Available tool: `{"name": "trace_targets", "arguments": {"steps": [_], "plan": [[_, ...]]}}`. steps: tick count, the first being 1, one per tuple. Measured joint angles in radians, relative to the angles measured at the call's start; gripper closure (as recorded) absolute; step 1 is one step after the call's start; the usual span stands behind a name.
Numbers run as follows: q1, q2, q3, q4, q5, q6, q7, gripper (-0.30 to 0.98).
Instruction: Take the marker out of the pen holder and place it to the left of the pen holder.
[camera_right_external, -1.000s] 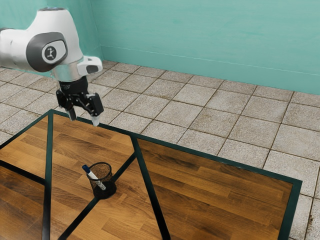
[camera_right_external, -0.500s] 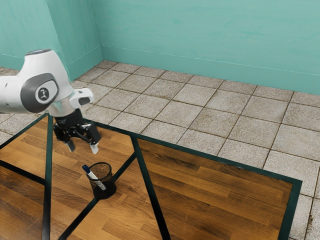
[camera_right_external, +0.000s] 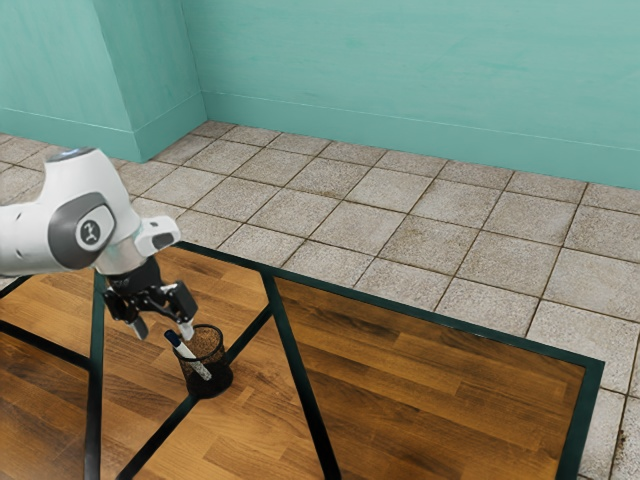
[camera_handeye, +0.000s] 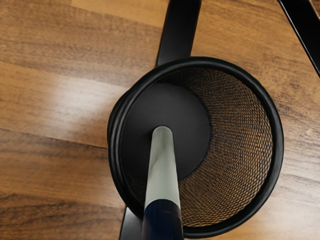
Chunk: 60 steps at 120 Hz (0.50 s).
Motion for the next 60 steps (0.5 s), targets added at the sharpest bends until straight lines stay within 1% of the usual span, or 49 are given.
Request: {"name": "trace_targets", "arguments": {"steps": [11, 24, 35, 45, 60], "plan": [[0.0, -0.012, -0.001, -0.009, -0.003, 0.02, 0.009, 0.0], [0.001, 0.003, -0.001, -0.009, -0.004, 0.058, 0.024, 0.0], [0.0, 0.018, -0.002, -0.016, -0.007, 0.088, 0.035, 0.03], [0.0, 0.022, -0.004, -0.023, -0.01, 0.106, 0.044, 0.1], [0.0, 0.025, -0.005, -0.024, -0.012, 0.12, 0.055, 0.27]]}}
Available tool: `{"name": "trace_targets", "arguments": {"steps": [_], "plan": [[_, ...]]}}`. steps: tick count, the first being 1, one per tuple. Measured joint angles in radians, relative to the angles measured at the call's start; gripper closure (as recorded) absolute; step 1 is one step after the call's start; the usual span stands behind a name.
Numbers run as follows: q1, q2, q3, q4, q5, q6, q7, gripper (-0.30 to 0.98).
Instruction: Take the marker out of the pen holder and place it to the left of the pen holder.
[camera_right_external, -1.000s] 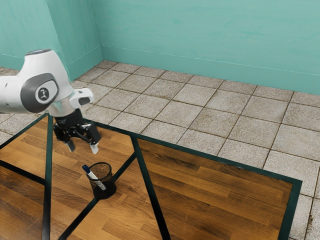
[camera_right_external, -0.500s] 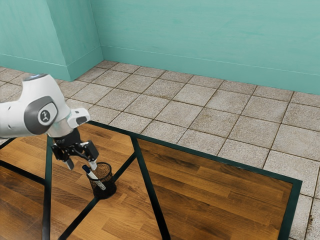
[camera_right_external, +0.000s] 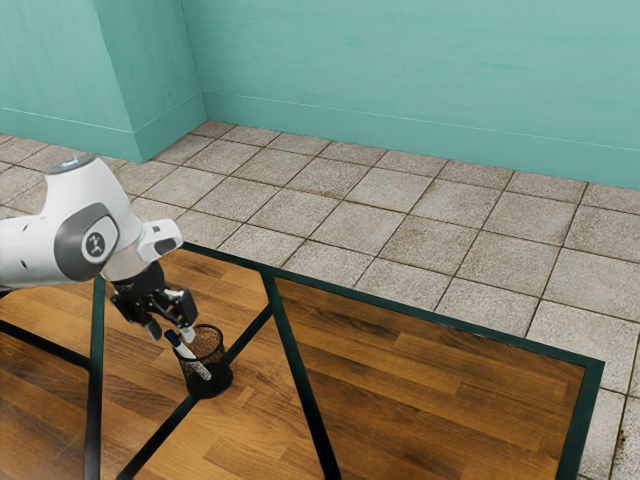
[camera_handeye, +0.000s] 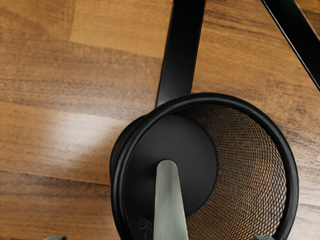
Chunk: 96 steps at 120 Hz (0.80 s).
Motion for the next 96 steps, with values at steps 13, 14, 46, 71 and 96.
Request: {"name": "trace_targets", "arguments": {"steps": [13, 14, 46, 71, 96], "plan": [[0.0, -0.002, -0.005, 0.0, -0.005, 0.007, 0.008, 0.44], [0.0, -0.002, -0.005, 0.0, -0.006, 0.007, 0.009, 0.45], [0.0, -0.005, -0.017, -0.002, -0.011, 0.013, 0.022, 0.69], [0.0, -0.009, -0.04, 0.008, 0.002, 0.005, 0.014, 0.76], [0.002, 0.006, -0.032, 0.175, 0.03, -0.184, 0.002, 0.78]]}}
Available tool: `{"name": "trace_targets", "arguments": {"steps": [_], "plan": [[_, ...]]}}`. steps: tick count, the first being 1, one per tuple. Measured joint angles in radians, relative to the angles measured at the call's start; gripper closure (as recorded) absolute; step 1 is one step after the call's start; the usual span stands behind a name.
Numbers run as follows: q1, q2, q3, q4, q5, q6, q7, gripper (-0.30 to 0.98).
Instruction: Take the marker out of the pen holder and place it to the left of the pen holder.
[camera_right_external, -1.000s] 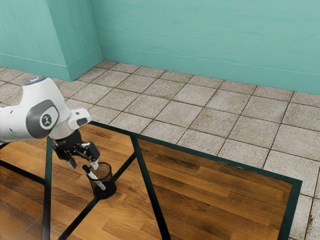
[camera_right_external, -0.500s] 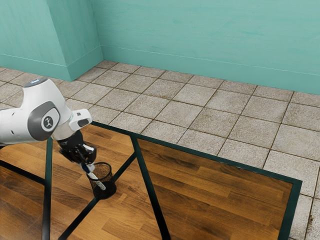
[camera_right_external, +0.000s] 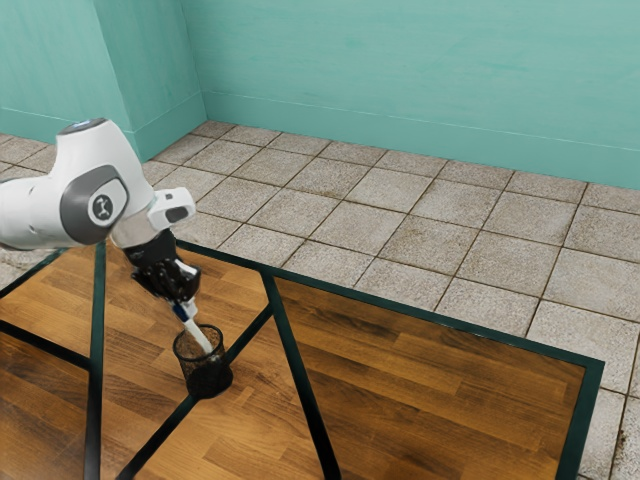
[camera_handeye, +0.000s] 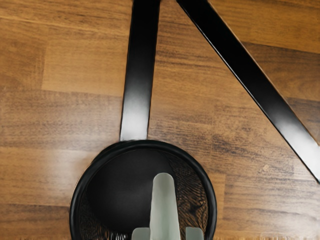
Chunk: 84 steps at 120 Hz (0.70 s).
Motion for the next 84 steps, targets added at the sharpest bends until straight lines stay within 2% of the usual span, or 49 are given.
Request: {"name": "trace_targets", "arguments": {"steps": [28, 45, 60, 75, 84], "plan": [[0.003, 0.087, 0.036, 0.274, 0.11, -0.401, -0.003, 0.79], [-0.013, 0.119, 0.069, 0.375, 0.18, -0.646, -0.022, 0.79], [-0.002, 0.254, 0.126, 0.393, 0.222, -0.824, -0.048, 0.79], [0.008, 0.365, 0.142, 0.396, 0.234, -0.94, -0.08, 0.79], [0.007, 0.466, 0.123, 0.455, 0.235, -0.988, -0.101, 0.79]]}}
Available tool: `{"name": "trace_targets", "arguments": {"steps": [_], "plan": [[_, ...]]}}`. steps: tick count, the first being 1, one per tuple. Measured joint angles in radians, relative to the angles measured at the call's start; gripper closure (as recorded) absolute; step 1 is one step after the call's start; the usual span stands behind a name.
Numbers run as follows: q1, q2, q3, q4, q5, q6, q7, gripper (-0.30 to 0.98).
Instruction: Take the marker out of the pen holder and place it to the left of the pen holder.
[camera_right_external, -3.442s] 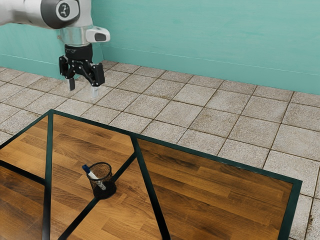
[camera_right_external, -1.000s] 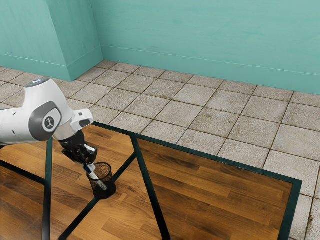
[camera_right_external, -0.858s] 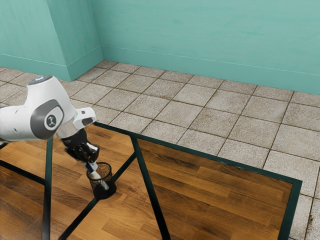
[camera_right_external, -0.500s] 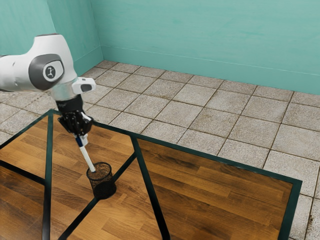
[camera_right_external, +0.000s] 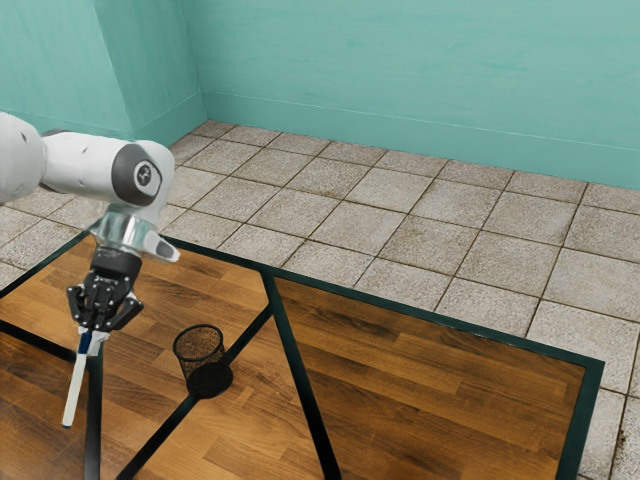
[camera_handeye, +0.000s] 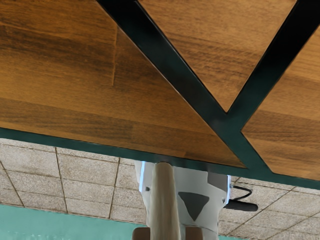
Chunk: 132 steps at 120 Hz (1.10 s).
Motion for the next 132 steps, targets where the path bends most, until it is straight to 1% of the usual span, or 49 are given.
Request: {"name": "trace_targets", "arguments": {"steps": [12, 19, 45, 79, 82, 93, 100, 105, 111, 115, 125, 132], "plan": [[-0.003, 0.129, -0.015, 0.128, 0.004, -0.054, -0.024, 0.79], [-0.002, 0.18, -0.016, 0.169, 0.005, -0.077, -0.036, 0.79], [0.017, 0.257, -0.014, 0.193, 0.004, -0.123, -0.071, 0.79], [0.046, 0.323, -0.013, 0.204, 0.001, -0.131, -0.099, 0.78], [0.048, 0.334, -0.013, 0.211, 0.0, -0.13, -0.101, 0.76], [0.053, 0.368, -0.013, 0.269, -0.014, -0.122, -0.109, 0.55], [0.054, 0.375, -0.014, 0.353, -0.06, -0.1, -0.1, 0.42], [0.054, 0.365, 0.001, 0.446, -0.11, -0.089, -0.088, 0.35], [0.053, 0.313, 0.019, 0.528, -0.157, -0.076, -0.075, 0.27], [0.052, 0.257, 0.019, 0.55, -0.172, -0.064, -0.068, 0.23], [0.05, 0.131, -0.04, 0.567, -0.152, -0.025, -0.051, 0.16], [0.049, 0.058, -0.088, 0.535, -0.134, 0.025, -0.041, 0.12]]}}
